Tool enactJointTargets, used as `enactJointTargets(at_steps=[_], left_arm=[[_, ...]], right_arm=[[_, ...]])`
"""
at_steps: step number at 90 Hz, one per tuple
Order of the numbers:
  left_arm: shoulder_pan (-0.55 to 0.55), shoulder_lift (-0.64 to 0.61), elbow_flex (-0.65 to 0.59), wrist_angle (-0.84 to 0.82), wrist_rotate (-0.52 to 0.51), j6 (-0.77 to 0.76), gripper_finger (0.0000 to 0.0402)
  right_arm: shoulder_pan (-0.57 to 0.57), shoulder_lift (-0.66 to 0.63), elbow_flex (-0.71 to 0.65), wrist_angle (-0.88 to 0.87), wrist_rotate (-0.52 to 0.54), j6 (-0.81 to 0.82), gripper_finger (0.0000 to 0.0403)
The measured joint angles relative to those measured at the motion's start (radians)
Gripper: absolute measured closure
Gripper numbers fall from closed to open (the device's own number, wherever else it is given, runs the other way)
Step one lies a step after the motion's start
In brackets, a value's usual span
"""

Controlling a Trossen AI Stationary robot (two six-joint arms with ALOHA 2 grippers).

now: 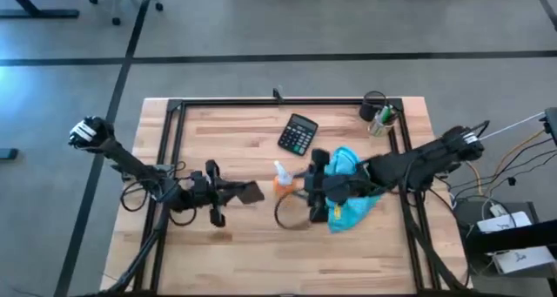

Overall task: Apply microfiber cloth
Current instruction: Spray the front and back of the cellphone using the spray bottle

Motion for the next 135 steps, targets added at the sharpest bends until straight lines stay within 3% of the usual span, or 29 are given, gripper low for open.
enactJointTargets(at_steps=[16,27,42,62,77,96,114,135], left_arm=[[0.071,0.005,-0.021,-0.044,-0.067,-0.016,0.039],[0.122,0.0,-0.034,-0.082,-0.062,-0.048,0.039],[0.163,-0.058,-0.061,-0.16,0.007,-0.118,0.039],[0.189,-0.178,-0.126,-0.173,0.005,-0.135,0.039],[0.21,-0.19,-0.136,-0.172,-0.01,-0.066,0.039],[0.268,-0.16,-0.119,-0.168,0.033,-0.077,0.039],[0.274,-0.167,-0.092,-0.168,0.039,-0.067,0.039],[0.274,-0.182,-0.086,-0.17,0.04,-0.023,0.039]], right_arm=[[-0.114,-0.015,-0.069,-0.063,-0.045,-0.032,0.0212],[-0.185,-0.011,-0.157,-0.012,-0.044,-0.086,0.0221],[-0.222,-0.011,-0.307,0.156,-0.116,-0.141,0.0241],[-0.228,-0.007,-0.528,0.539,-0.123,-0.235,0.0267],[-0.232,0.017,-0.627,0.772,-0.148,-0.259,0.0278],[-0.236,0.122,-0.652,0.971,-0.148,-0.306,0.028],[-0.248,0.223,-0.632,1.065,-0.187,-0.302,0.0272],[-0.182,0.279,-0.613,1.116,-0.229,-0.265,0.0276]])
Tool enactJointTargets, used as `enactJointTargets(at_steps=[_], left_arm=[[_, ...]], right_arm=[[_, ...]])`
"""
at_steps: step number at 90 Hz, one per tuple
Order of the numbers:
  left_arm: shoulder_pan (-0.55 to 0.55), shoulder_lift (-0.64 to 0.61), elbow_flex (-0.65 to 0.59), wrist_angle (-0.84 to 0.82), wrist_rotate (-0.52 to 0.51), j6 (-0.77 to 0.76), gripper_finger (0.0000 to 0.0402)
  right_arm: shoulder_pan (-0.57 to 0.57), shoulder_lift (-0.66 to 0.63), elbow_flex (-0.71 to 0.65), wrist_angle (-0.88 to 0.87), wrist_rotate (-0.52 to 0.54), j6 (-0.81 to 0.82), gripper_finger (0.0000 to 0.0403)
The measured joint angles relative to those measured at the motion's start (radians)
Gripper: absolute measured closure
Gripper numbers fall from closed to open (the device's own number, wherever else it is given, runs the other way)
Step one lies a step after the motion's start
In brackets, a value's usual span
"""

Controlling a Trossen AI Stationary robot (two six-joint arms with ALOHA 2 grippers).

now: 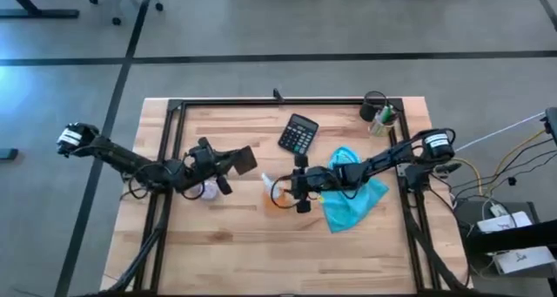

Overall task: Apply microfiber cloth
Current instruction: Spray the front and back of the cellphone using the spray bottle

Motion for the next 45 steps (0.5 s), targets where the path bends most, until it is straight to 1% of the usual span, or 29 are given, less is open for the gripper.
enactJointTargets(at_steps=[15,28,38,45], left_arm=[[0.0,0.005,0.0,0.0,0.078,-0.004,0.039],[0.022,0.0,0.0,-0.009,0.089,0.03,0.039],[0.075,-0.011,0.003,-0.017,0.188,0.054,0.039],[0.131,-0.017,0.034,-0.104,0.277,0.038,0.039]], right_arm=[[0.06,0.024,0.003,0.058,-0.008,0.057,0.0287],[0.099,0.023,0.005,0.062,-0.019,0.113,0.0288],[0.1,-0.008,0.005,0.038,-0.022,0.16,0.0268],[0.096,-0.053,0.005,-0.003,-0.014,0.168,0.0246]])
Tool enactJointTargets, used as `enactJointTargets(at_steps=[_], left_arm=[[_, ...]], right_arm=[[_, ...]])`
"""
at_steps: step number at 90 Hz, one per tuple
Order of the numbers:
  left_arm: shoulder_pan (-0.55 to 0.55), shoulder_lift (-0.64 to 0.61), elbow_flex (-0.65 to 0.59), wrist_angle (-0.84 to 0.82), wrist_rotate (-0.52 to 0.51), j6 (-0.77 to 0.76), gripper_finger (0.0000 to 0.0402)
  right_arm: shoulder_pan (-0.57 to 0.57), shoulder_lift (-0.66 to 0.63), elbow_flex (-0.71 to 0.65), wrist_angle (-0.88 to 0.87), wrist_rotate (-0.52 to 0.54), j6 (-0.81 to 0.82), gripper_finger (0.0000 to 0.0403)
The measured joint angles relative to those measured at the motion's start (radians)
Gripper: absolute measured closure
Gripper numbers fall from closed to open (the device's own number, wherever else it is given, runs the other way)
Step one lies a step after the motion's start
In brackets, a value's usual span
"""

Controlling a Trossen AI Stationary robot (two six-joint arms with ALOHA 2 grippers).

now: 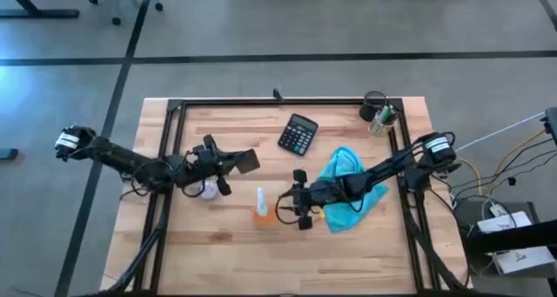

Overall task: Apply microfiber cloth
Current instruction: Spray the front and back of the cellphone using the spray bottle

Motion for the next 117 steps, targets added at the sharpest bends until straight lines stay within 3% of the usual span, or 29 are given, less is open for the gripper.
enactJointTargets(at_steps=[21,36,56,74,117], left_arm=[[0.125,0.011,0.124,-0.234,0.241,-0.015,0.039],[0.126,0.008,0.174,-0.235,0.251,0.011,0.039],[0.125,0.01,0.192,-0.248,0.25,0.012,0.039],[0.125,-0.005,0.188,-0.304,0.248,0.002,0.0386],[0.125,-0.023,0.18,-0.318,0.239,0.015,0.039]], right_arm=[[-0.008,-0.178,0.0,-0.091,0.024,0.027,0.0168],[-0.013,-0.244,0.0,-0.094,0.02,0.07,0.0111],[-0.045,-0.183,0.0,0.032,-0.112,0.104,0.0049],[-0.064,-0.144,0.029,0.094,-0.144,0.109,0.0025],[-0.063,0.048,0.277,0.071,-0.24,0.095,0.0006]])
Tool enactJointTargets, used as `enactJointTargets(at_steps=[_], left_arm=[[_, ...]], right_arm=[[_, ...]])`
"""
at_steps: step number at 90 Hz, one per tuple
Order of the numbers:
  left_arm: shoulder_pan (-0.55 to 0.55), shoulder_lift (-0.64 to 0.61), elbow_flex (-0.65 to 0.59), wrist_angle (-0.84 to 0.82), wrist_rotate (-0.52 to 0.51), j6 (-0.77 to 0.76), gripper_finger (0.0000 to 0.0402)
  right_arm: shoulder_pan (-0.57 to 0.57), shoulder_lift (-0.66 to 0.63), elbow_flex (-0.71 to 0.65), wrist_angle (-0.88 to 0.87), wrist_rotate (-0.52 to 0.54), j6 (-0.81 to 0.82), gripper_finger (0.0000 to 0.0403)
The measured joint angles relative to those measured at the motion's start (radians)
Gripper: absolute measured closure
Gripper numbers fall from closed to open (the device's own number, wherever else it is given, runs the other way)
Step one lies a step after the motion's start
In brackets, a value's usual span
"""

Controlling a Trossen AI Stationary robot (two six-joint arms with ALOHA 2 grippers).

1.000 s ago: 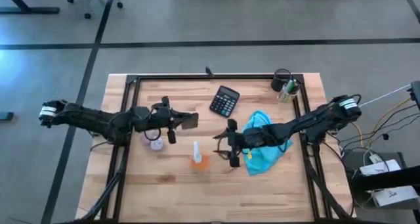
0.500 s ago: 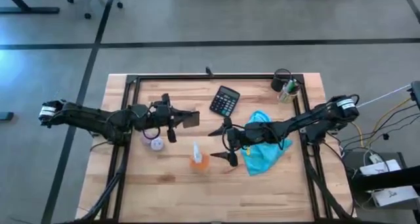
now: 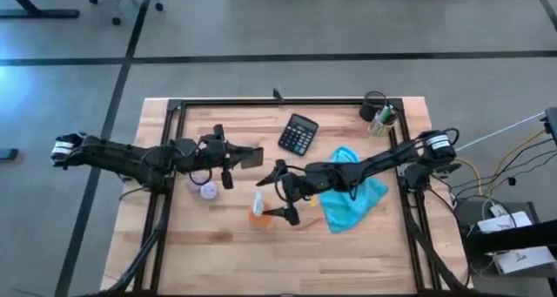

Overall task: Apply microfiber cloth
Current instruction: Spray the front and back of the cellphone using the spray bottle

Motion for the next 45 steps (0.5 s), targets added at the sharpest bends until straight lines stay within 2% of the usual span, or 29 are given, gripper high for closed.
enactJointTargets(at_steps=[21,45], left_arm=[[0.0,-0.068,-0.001,-0.057,0.0,0.004,0.039],[0.0,-0.137,-0.001,-0.113,0.003,-0.004,0.039]], right_arm=[[0.007,0.046,0.085,-0.115,0.019,0.005,0.0006],[0.06,0.045,0.103,-0.173,0.233,-0.044,0.0006]])
